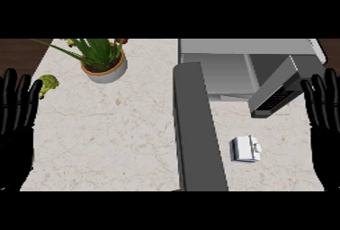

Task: Pick up the milk, place it into the microwave and close the microwave

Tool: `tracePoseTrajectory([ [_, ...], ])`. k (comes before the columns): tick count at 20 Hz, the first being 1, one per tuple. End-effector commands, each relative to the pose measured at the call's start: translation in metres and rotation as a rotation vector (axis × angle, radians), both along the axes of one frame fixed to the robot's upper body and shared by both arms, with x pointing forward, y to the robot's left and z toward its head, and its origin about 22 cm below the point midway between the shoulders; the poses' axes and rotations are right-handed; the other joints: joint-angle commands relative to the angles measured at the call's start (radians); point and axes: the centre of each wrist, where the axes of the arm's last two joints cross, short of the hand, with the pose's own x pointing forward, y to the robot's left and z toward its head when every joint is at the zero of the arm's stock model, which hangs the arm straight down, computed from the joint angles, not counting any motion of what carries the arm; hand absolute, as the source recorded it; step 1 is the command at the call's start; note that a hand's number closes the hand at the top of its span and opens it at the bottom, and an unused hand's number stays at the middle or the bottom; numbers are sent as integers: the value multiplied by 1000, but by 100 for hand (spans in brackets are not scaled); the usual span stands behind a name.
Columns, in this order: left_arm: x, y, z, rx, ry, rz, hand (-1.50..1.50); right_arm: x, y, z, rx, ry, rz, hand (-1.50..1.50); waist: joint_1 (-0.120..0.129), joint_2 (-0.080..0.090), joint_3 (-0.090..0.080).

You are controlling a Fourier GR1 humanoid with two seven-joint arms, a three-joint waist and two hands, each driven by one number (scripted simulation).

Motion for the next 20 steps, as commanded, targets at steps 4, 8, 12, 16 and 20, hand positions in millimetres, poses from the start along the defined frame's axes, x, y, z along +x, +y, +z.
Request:
tracePoseTrajectory([
  [4, 8, -17, 6, 30, 37, 49, -150, -30, 23, -1, 15, 3, 141, -150, -5, 10, 18],
  [8, -14, -13, -27, -142, 186, 0, -150, -35, 62, -12, 112, 137, 463, -150, 20, 7, 17],
  [12, -30, -6, -23, -149, 178, 14, -150, -59, 61, 0, 143, 146, 493, -150, 5, 7, 17],
  [16, -41, 2, -23, -150, 165, 13, -150, -52, 64, -16, 121, 135, 479, -150, 5, 10, 17],
  [20, -51, -1, -28, -156, 175, 12, -150, -57, 71, -21, 94, 118, 369, -150, 4, 10, 17],
])
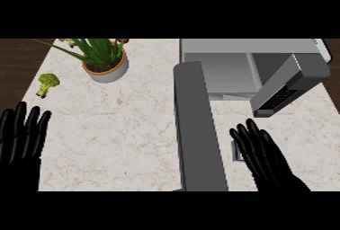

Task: Pick up the milk, place it into the microwave and close the microwave

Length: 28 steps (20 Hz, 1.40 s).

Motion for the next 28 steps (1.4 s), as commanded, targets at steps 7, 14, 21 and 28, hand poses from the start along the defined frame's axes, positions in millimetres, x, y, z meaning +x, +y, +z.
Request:
tracePoseTrajectory([
  [7, -39, 11, -9, -9, 27, -12, -150, 0, -7, -18, -76, 20, -183, -150, 3, 0, 0],
  [14, -39, 21, -18, -11, 13, -2, -150, 43, -48, -45, -71, 94, -248, -150, 7, 2, 0],
  [21, -51, 18, -23, -5, 7, -15, -150, 27, -57, -97, -70, 129, -300, -150, 2, 1, 1],
  [28, -64, 22, -23, -11, 6, -19, -150, 37, -90, -124, -109, 159, -371, -150, 4, 1, 0],
])
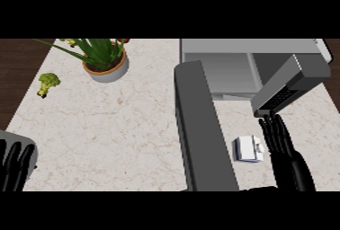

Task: Pick up the milk, place it into the microwave and close the microwave

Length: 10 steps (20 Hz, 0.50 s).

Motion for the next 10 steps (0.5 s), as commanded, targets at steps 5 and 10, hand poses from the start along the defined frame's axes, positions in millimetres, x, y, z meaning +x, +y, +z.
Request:
tracePoseTrajectory([
  [5, -19, -14, -12, 9, -5, 12, -150, -15, -34, -42, -28, 38, -12, -150, 1, 0, 0],
  [10, -14, -12, -15, 12, -4, 1, -150, -9, -42, -67, -41, 28, -16, -150, 1, 0, 0],
])
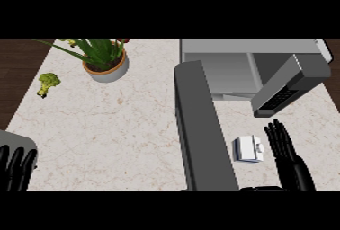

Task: Pick up the milk, place it into the microwave and close the microwave

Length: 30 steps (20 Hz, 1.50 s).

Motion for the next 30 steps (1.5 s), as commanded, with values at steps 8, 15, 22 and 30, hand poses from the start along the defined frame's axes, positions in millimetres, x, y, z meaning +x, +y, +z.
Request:
tracePoseTrajectory([
  [8, -4, -20, -1, -25, 2, -5, -150, 33, -7, -33, -47, -25, 26, -150, 4, 0, 0],
  [15, -7, -1, -4, -8, 3, -19, -150, 43, -9, -55, -62, -18, 10, -150, 4, 0, 0],
  [22, -5, 8, 10, -13, 9, -4, -150, 37, -41, -78, -179, 33, -157, -150, 3, 2, 0],
  [30, -13, 7, 17, -17, 8, -23, -150, 35, -67, -96, -64, 60, -41, -150, 12, 3, 2],
])
